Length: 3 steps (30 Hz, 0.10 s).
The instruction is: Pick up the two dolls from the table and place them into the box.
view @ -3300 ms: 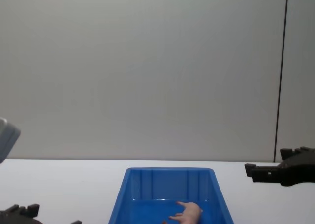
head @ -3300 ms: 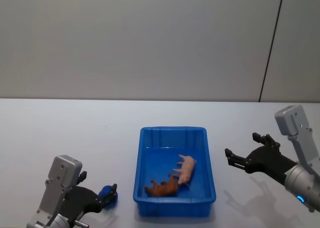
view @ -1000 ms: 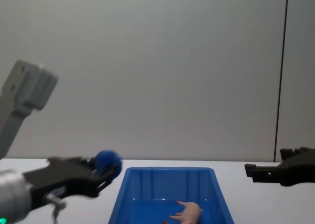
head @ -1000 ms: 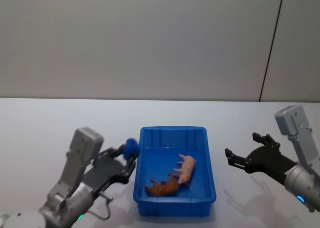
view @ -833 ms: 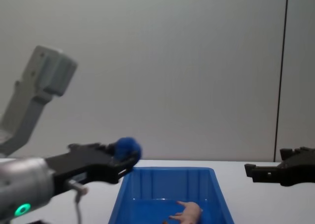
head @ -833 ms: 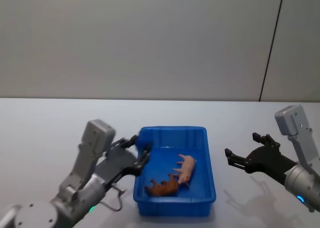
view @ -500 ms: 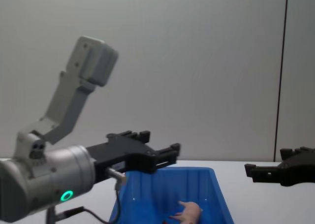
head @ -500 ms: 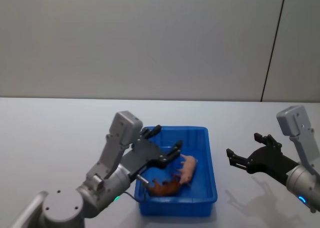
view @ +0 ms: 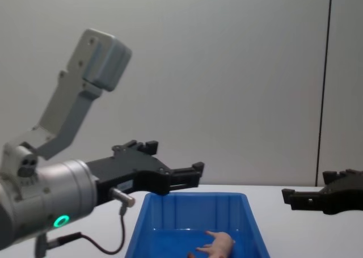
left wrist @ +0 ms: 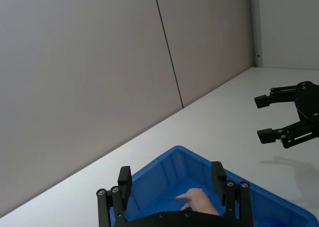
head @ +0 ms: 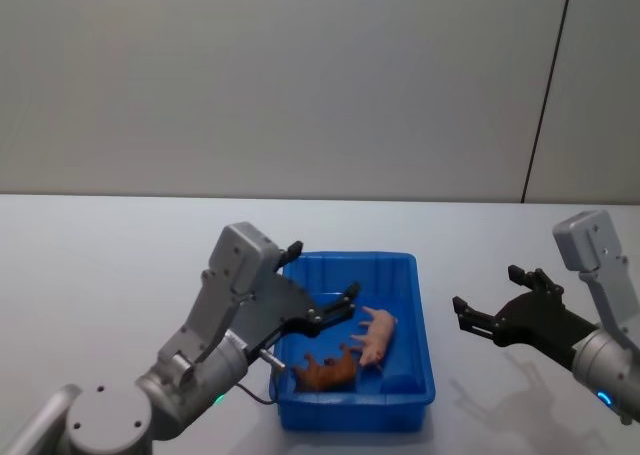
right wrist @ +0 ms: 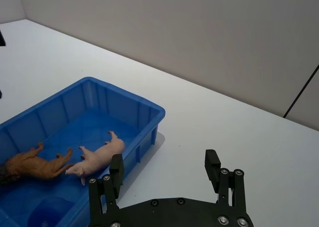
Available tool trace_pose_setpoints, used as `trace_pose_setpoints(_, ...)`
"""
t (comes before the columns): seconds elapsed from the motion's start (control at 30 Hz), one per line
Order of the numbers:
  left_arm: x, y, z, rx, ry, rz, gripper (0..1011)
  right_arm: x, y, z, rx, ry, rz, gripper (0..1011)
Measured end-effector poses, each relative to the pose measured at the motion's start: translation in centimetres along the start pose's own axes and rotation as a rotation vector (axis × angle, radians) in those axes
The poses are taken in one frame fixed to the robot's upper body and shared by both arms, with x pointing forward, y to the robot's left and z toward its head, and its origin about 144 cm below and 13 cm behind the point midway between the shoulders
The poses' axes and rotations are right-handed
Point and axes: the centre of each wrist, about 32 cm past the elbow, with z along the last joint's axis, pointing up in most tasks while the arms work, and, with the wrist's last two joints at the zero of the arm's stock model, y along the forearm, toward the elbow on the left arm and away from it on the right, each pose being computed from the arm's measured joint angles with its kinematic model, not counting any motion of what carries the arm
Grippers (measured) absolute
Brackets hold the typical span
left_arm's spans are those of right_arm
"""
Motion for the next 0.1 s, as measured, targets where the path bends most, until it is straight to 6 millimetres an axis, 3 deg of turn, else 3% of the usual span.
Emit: trace_pose_setpoints(0.1,0.09,0.58,0.2,-0.001,-0.01,0.013,1001,0.0,0.0,0.0,0.0,0.0,0.0,1001)
